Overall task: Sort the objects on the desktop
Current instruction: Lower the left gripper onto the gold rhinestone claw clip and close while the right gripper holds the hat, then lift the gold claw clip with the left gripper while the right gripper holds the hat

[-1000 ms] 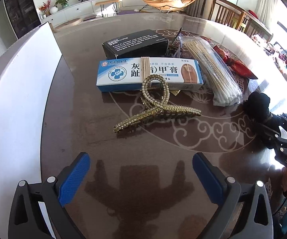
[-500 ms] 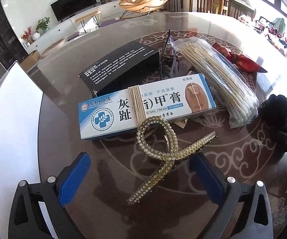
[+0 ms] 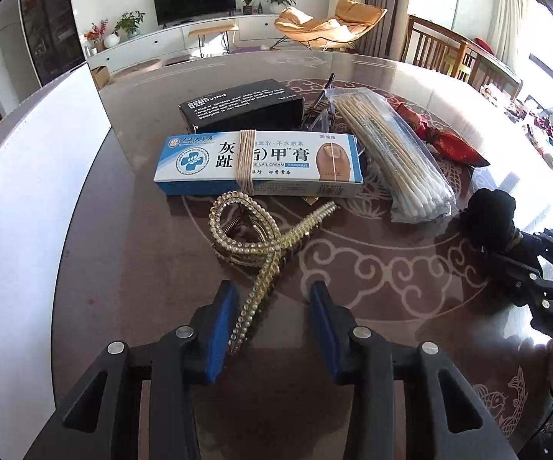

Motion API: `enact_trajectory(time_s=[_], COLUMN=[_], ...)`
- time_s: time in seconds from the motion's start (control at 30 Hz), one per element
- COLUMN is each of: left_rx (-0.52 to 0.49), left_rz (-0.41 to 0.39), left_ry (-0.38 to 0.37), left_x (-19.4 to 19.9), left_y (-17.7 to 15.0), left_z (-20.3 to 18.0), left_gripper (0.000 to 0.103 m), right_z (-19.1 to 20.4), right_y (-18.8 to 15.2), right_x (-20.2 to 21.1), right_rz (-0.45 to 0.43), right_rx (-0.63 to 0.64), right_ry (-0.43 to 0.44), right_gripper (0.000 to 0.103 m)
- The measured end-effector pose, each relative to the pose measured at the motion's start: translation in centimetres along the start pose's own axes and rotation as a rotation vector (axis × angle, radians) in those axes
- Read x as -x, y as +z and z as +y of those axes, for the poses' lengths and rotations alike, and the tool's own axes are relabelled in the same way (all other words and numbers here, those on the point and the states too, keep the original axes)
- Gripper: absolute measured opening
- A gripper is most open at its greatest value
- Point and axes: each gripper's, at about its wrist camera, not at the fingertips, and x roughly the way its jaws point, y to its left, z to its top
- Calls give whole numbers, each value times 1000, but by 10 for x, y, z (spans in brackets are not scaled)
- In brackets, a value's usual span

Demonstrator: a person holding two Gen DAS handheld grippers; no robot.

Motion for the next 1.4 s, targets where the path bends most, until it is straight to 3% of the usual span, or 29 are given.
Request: enact_trajectory(time_s=[0.13, 0.27, 0.33, 0.4, 0.57, 0.83, 0.9, 0.97, 1.0, 1.03, 1.17, 1.4], left_rx=[-18, 13, 30, 32, -19, -30, -32, -34, -26, -15, 14, 71], left_rz=[-6, 1, 1, 1, 24, 36, 27, -14, -24, -23, -31, -58], left_ry=[-11, -16, 5, 5, 12, -6, -15, -14, -8, 1, 33, 54], left_x=[17, 20, 17, 6, -12, -38, -41, -37, -34, -33, -24, 10], left_y=[-30, -35, -32, -21, -3, 31, 36, 37, 38, 38, 25, -36], left_z=[-18, -7, 5, 18, 25, 19, 18, 16, 16, 16, 13, 8], left_gripper=[40, 44, 64, 73, 75, 100, 99, 75, 53, 46, 45, 45], right_z=[0, 0, 1, 1, 1, 1, 1, 1, 1, 1, 1, -1], right_y=[0, 0, 0, 0, 0, 0, 0, 0, 0, 0, -1, -1], right_x=[0, 0, 0, 0, 0, -1, 0, 0, -1, -1, 0, 1], right_rz=[-1, -1, 0, 0, 0, 0, 0, -1, -1, -1, -2, -4], right_rx=[-3, -2, 0, 0, -1, 0, -1, -2, -3, -4, -8, -14], right_ry=[4, 2, 1, 0, 1, 1, 1, 3, 4, 6, 10, 18], right_gripper=[48, 48, 48, 48, 48, 48, 48, 48, 48, 48, 48, 48])
